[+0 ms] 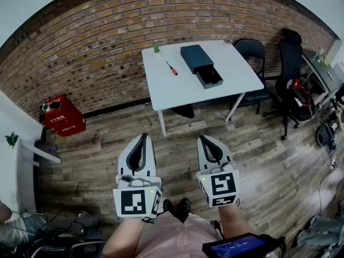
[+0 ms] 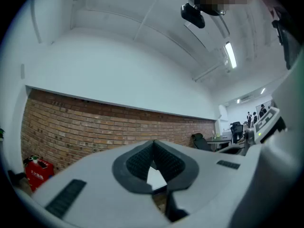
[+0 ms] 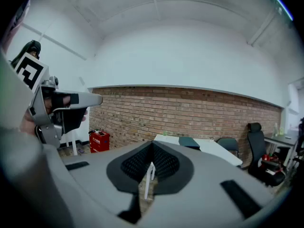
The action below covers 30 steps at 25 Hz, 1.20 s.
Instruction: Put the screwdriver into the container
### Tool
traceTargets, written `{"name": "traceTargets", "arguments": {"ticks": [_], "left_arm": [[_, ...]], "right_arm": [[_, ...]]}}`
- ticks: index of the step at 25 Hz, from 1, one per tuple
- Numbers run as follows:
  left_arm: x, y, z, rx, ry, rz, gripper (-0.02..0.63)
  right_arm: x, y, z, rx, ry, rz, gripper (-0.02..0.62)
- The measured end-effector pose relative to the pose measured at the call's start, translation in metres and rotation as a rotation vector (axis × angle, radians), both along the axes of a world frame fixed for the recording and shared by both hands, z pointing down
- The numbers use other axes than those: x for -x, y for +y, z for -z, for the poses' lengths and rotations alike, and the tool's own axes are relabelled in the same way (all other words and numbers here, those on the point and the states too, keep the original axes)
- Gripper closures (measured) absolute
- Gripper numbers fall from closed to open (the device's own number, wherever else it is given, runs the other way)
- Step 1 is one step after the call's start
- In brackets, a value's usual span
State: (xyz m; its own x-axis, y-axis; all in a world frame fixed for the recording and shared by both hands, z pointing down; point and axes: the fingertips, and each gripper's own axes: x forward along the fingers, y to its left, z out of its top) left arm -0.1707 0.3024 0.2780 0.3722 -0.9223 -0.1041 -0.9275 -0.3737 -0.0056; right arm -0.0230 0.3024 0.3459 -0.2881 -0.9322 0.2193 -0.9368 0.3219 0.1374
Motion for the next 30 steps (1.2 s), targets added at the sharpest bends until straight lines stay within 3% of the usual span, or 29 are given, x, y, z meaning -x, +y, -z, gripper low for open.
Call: {"name": "traceTargets", "arguments": {"ticks": [12,13,14,15,23,30], "left_arm": [[-0.010,0.006,-0.002,0.010,-0.027,0.016,0.594],[-0.012,0.006,-0.003,0.011,-0.030,0.020,0.594],[-0.013,0.006,-0.004,0.012,-0.032,0.026,0.594],[-0.014,0.006,-0.006,0.015,-0.032,0.032,0.594],[-0.017,-0.015,-0.022,0.057,-0.032,0.055,0.594],[-0.007,-0.082,-0.048,0.089,-0.011,0.055,0.594]], "right_arm": [[-0.010,-0.003,0.002,-0.016,-0.047,0.023,0.595],[-0.011,-0.005,0.003,-0.018,-0.064,0.038,0.565],[-0.011,-0.006,0.003,-0.017,-0.074,0.056,0.455],[-0.012,-0.008,0.003,-0.019,-0.074,0.068,0.440],[-0.025,-0.035,-0.006,-0.006,-0.030,0.062,0.443],[-0.021,-0.095,-0.031,0.034,-0.015,0.054,0.442]]}}
